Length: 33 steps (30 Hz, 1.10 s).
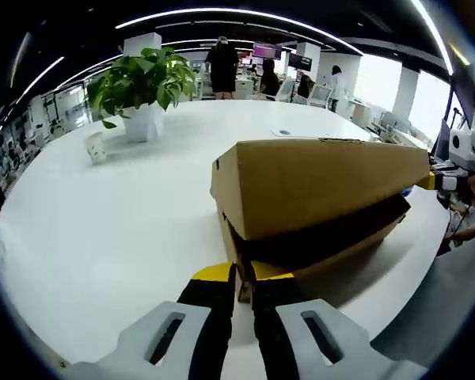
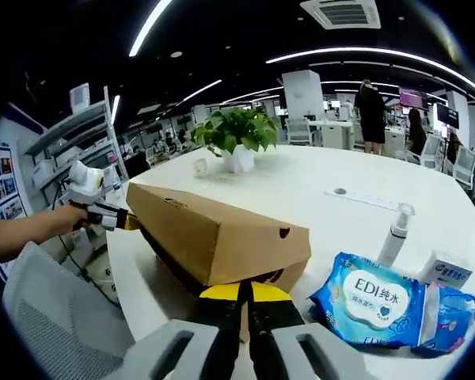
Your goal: Operate the shoe box by opening the lid, removing the specified soft item, and placing it in the target area until the item is outside and the box remains undamaged.
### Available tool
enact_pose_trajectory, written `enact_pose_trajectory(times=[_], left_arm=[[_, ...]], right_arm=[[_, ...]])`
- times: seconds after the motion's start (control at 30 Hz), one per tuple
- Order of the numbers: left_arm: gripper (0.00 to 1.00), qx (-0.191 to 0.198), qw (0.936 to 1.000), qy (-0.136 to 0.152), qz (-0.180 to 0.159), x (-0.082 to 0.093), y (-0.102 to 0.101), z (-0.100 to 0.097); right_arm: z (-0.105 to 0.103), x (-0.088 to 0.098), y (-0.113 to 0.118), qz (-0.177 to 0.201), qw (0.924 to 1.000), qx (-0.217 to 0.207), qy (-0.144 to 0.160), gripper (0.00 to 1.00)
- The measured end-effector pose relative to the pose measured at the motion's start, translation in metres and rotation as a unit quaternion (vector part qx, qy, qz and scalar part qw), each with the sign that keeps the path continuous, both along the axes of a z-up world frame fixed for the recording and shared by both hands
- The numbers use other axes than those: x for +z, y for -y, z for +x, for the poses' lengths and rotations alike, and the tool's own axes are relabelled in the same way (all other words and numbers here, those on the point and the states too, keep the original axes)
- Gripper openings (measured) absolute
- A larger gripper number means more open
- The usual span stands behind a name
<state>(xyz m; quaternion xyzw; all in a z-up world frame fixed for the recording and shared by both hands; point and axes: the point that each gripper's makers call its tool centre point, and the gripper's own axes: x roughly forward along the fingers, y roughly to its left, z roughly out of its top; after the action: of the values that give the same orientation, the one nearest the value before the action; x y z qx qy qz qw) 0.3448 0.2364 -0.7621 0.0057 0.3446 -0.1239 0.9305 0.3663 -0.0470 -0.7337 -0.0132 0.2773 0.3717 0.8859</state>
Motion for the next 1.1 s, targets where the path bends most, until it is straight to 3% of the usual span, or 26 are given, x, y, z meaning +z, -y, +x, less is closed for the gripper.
enact_pose_trajectory(times=[0.13, 0.3, 0.5, 0.77, 1.1], left_arm=[[0.08, -0.004, 0.9999, 0.008, -0.008, 0.005, -0.001, -0.002], [0.18, -0.008, 0.9998, 0.013, -0.01, 0.007, 0.0, -0.001], [0.2, -0.024, 0.9994, 0.023, -0.005, 0.01, 0.004, -0.002], [0.19, -0.037, 0.9992, 0.014, -0.002, 0.005, 0.009, -0.005], [0.21, -0.037, 0.9992, 0.012, 0.001, 0.003, 0.007, -0.007]], right_arm=[[-0.003, -0.004, 0.0, -0.005, 1.0, 0.007, -0.003, 0.0], [-0.006, -0.009, 0.0, -0.012, 0.9998, 0.016, -0.007, 0.0], [-0.013, -0.017, 0.0, -0.021, 0.9993, 0.028, -0.014, 0.0], [-0.02, -0.026, -0.001, -0.031, 0.9985, 0.039, -0.021, 0.01], [-0.025, -0.029, -0.008, -0.047, 0.9971, 0.058, -0.011, 0.03]])
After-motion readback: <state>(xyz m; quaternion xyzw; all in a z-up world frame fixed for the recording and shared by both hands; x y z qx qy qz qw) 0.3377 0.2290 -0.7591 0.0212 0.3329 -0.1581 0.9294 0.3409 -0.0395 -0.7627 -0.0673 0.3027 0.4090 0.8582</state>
